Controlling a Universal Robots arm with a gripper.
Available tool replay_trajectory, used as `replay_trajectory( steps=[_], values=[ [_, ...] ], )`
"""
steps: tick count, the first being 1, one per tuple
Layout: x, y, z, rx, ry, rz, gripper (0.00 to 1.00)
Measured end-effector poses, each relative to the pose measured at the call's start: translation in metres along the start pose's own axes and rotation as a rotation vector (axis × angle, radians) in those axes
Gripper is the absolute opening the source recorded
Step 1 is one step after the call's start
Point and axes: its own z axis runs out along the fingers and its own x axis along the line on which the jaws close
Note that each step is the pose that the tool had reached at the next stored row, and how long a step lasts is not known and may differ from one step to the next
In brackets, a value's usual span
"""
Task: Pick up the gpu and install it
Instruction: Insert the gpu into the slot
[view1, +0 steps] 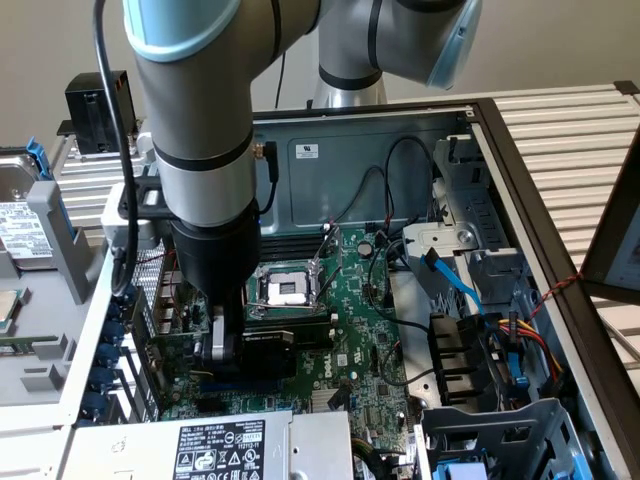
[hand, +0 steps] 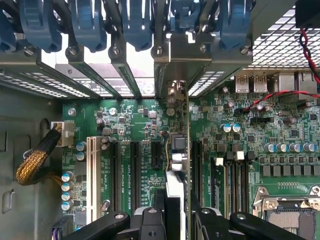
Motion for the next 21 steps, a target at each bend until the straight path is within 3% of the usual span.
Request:
replay_trajectory(
  steps=[21],
  values=[
    [0.0001, 0.0007, 0.0003, 0.0020, 0.0009, -0.024, 0.28]
  ],
)
